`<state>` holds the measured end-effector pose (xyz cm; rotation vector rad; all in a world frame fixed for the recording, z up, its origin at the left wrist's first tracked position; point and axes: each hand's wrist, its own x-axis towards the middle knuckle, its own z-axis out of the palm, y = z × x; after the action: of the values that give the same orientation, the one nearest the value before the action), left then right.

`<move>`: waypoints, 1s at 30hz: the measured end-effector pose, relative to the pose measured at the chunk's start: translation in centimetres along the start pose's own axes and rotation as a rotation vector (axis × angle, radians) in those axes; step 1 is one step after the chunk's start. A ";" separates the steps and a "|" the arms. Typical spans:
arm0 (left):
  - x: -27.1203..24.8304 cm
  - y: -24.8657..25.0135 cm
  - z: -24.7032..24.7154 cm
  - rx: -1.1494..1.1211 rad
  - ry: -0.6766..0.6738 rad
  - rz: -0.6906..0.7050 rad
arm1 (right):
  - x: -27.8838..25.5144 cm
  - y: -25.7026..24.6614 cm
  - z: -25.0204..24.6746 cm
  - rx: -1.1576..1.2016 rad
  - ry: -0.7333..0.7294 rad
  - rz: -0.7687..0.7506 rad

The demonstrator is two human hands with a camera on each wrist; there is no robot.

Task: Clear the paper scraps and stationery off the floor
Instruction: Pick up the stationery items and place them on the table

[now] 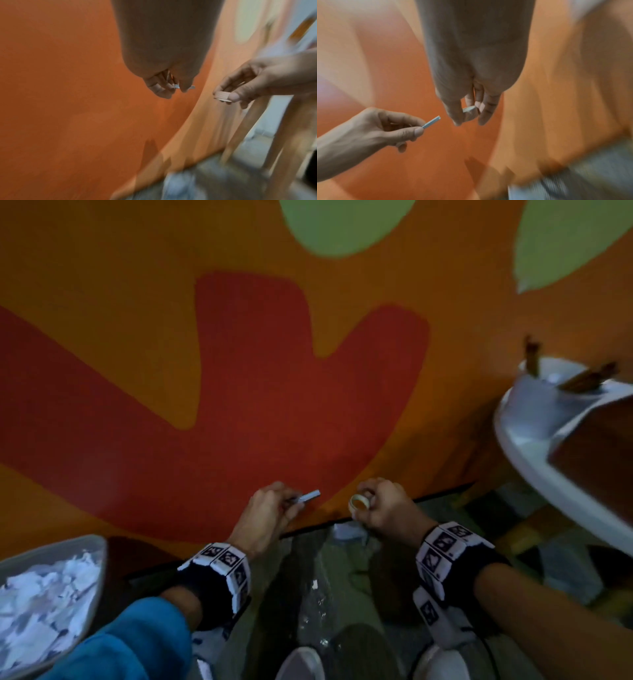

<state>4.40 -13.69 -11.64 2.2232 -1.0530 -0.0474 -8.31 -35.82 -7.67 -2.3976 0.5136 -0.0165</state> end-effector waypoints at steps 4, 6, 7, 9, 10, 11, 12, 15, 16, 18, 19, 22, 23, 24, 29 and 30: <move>3.0 9.0 -5.1 -0.051 0.083 0.150 | -4.0 -4.0 -10.0 -0.076 0.066 -0.057; 4.4 13.8 -6.6 -0.067 0.103 0.208 | -6.3 -5.7 -14.3 -0.110 0.118 -0.053; 5.2 16.4 -6.9 -0.083 0.114 0.238 | -7.8 -6.0 -16.6 -0.113 0.155 -0.031; 6.3 21.6 -7.0 -0.141 0.122 0.288 | -10.8 -5.9 -20.7 -0.096 0.230 0.011; 6.8 23.7 -6.9 -0.175 0.116 0.305 | -12.2 -5.3 -22.2 -0.070 0.275 0.029; 7.2 25.7 -6.6 -0.200 0.104 0.322 | -13.8 -4.4 -23.5 -0.033 0.334 0.054; 7.7 27.8 -6.1 -0.210 0.088 0.339 | -15.4 -3.2 -24.6 0.012 0.409 0.076; 9.0 33.2 -3.8 -0.213 0.024 0.359 | -19.0 0.7 -26.8 0.088 0.604 0.171; 9.3 34.7 -2.9 -0.219 0.007 0.367 | -19.7 2.0 -27.4 0.098 0.632 0.228; 10.1 37.5 -1.1 -0.248 -0.020 0.391 | -20.3 4.6 -28.6 0.111 0.677 0.323; 10.5 38.8 -0.2 -0.254 -0.040 0.400 | -20.4 5.7 -29.0 0.102 0.698 0.358; 11.3 41.5 2.3 -0.221 -0.111 0.409 | -20.4 7.6 -29.7 0.067 0.756 0.404; 11.5 42.0 3.1 -0.199 -0.124 0.405 | -20.3 8.0 -29.9 0.061 0.758 0.402; 11.6 42.5 3.7 -0.176 -0.131 0.395 | -20.3 8.2 -30.0 0.056 0.748 0.402; 11.5 41.7 4.2 -0.154 -0.136 0.395 | -19.9 8.5 -30.4 0.117 0.739 0.375; 11.4 41.1 3.7 -0.160 -0.140 0.401 | -19.8 8.1 -30.4 0.134 0.747 0.336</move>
<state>-16.81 -42.23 12.24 1.8536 -1.5001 -0.1090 -33.87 -52.95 13.12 -2.0864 1.2030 -0.7897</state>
